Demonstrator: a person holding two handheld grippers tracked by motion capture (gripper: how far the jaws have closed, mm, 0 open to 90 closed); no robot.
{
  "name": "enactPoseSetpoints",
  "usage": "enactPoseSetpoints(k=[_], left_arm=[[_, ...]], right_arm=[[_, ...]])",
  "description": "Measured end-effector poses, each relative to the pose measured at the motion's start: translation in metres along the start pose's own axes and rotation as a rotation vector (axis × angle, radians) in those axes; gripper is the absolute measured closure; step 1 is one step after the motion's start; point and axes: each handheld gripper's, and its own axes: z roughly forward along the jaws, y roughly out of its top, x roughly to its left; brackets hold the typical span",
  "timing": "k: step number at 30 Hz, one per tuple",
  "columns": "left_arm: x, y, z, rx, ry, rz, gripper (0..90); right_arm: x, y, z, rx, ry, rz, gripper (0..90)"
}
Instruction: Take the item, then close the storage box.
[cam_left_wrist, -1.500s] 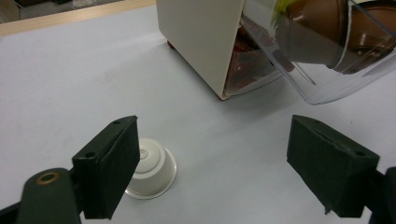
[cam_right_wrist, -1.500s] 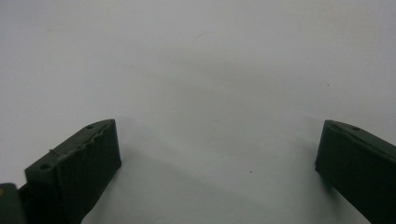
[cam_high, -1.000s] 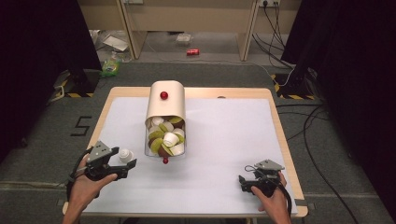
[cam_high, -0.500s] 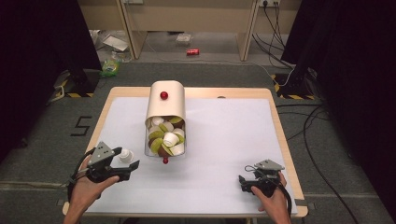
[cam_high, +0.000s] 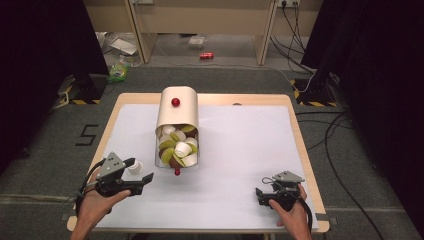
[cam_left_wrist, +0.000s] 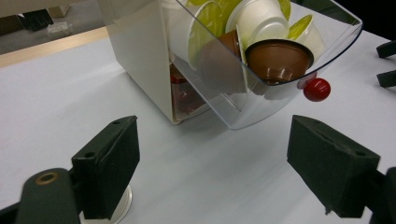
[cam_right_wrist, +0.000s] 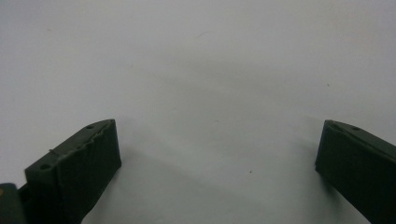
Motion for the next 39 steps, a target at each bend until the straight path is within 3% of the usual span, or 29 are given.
enactPoseSetpoints(k=[18,29,39], left_arm=[[-0.010,0.002,0.019,0.009,-0.013,0.018,16.7],[-0.011,0.005,0.028,-0.005,0.009,0.005,16.9],[-0.013,0.005,0.033,0.000,0.000,0.003,15.3]], right_arm=[[0.000,0.000,0.000,-0.001,0.000,-0.003,0.4],[0.000,0.000,0.000,-0.001,0.000,-0.002,0.4],[0.000,0.000,0.000,-0.001,0.000,-0.002,0.4]])
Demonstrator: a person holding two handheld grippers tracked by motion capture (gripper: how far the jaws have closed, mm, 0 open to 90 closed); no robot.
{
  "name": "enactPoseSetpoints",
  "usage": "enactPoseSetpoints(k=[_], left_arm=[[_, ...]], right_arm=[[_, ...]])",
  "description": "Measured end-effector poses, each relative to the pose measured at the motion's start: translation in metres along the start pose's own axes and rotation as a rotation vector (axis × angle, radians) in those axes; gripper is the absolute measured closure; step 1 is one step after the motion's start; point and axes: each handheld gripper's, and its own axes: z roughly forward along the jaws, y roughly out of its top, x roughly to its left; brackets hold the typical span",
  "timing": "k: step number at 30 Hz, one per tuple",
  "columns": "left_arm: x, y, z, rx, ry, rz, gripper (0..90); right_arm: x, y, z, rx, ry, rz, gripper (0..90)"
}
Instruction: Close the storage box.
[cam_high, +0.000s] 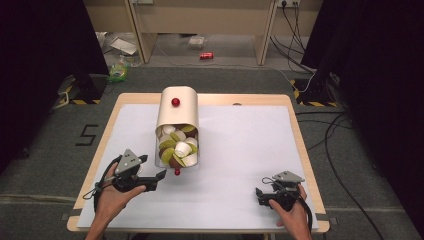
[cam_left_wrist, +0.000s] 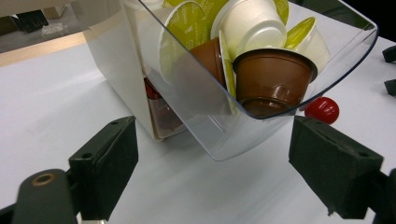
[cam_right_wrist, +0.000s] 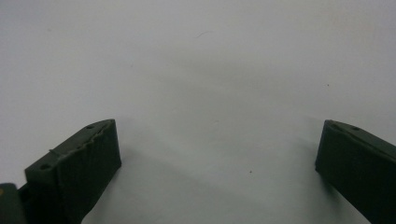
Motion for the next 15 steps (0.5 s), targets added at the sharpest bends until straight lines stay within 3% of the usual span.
enactPoseSetpoints(k=[15], left_arm=[[-0.0044,0.0023,0.0003,-0.011,0.014,0.013,14.6]], right_arm=[[0.0000,0.0000,0.0000,0.000,0.000,0.000,0.4]])
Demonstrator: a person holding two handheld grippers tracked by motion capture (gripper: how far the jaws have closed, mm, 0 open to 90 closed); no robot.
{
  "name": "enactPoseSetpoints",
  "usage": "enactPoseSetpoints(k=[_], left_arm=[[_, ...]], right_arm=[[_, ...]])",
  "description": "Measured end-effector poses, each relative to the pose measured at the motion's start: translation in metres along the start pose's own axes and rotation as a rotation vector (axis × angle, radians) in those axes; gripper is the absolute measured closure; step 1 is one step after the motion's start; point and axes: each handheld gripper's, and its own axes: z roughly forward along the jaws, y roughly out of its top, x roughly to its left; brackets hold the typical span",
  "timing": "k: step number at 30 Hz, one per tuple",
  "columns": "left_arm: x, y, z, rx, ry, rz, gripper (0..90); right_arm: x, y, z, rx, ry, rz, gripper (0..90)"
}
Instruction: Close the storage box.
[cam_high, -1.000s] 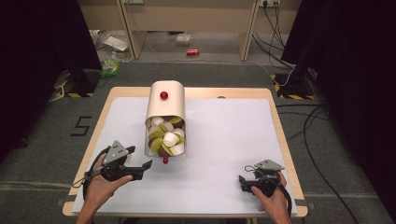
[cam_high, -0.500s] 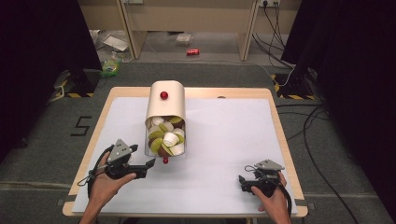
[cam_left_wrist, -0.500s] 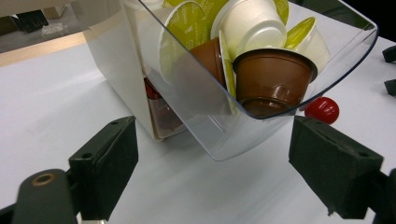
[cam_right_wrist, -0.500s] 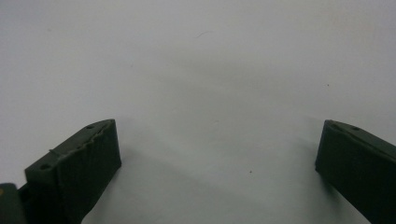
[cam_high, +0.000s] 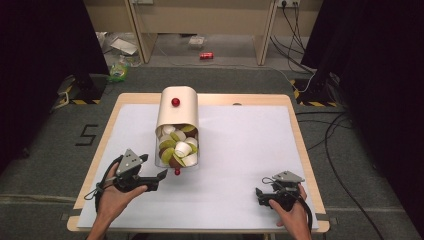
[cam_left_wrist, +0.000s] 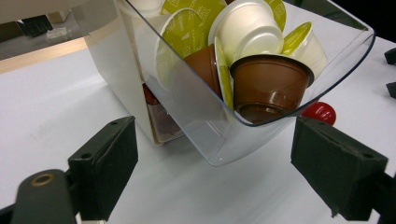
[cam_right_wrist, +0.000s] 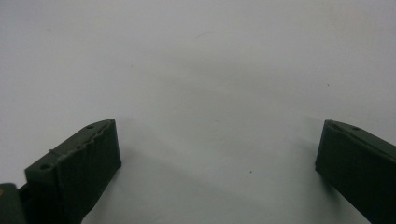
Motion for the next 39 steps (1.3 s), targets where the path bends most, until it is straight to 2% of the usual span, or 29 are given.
enactPoseSetpoints(k=[22,25,28,30,33,39], left_arm=[[-0.0051,0.0002,0.0045,-0.009,0.017,-0.007,11.0],[-0.0045,0.0011,0.0040,-0.026,0.010,-0.027,11.1],[-0.0051,0.0038,0.0028,-0.043,0.031,-0.018,15.3],[-0.0036,0.0051,0.0029,-0.035,0.042,-0.005,15.4],[-0.0026,0.0042,0.0043,-0.029,0.025,-0.019,15.0],[-0.0016,0.0058,0.0049,-0.036,0.020,-0.030,14.6]], right_arm=[[-0.0001,0.0000,0.0000,0.000,0.001,0.000,0.3],[-0.0001,0.0000,0.0000,0.000,0.001,0.001,0.4],[-0.0001,0.0000,0.0000,0.000,0.000,0.000,0.4],[-0.0001,0.0000,0.0000,0.000,0.001,0.000,0.3],[-0.0001,0.0000,0.0000,0.000,0.001,0.001,0.3],[-0.0001,0.0000,0.0000,0.000,0.000,0.000,0.4]])
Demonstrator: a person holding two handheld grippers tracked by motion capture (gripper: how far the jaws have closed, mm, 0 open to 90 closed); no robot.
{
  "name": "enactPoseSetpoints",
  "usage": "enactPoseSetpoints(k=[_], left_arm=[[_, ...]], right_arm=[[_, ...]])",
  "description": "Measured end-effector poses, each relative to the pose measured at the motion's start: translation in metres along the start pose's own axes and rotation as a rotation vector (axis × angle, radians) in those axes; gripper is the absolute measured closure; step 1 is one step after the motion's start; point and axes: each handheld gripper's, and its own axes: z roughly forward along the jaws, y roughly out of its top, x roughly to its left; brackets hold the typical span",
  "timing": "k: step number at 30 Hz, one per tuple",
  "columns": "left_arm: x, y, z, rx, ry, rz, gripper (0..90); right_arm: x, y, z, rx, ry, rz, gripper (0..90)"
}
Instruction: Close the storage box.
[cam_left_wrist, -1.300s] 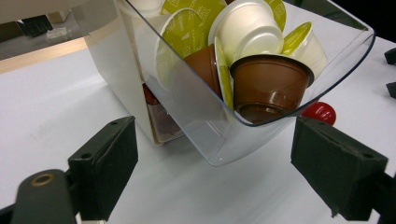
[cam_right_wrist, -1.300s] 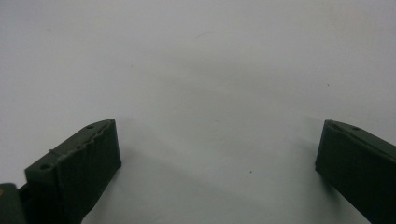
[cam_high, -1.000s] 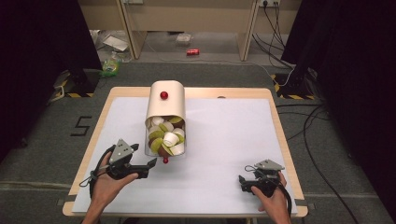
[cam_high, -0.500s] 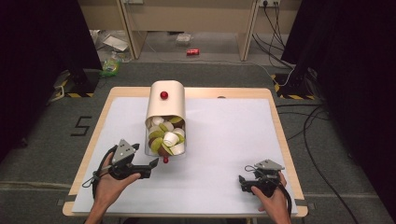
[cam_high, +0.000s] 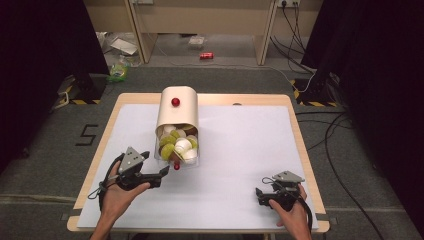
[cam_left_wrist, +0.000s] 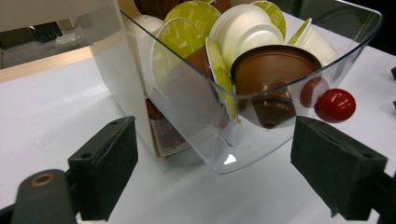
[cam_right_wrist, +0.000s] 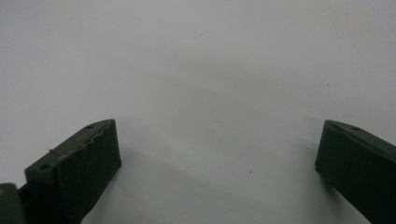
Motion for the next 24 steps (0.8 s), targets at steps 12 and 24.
enactPoseSetpoints(k=[12,24], left_arm=[[0.002,0.001,0.006,0.019,-0.020,-0.013,12.8],[0.010,0.007,0.015,0.024,-0.012,-0.033,12.3]], right_arm=[[0.000,0.000,0.000,0.000,0.000,0.000,0.4],[0.000,0.000,0.000,0.000,0.000,0.000,0.4]])
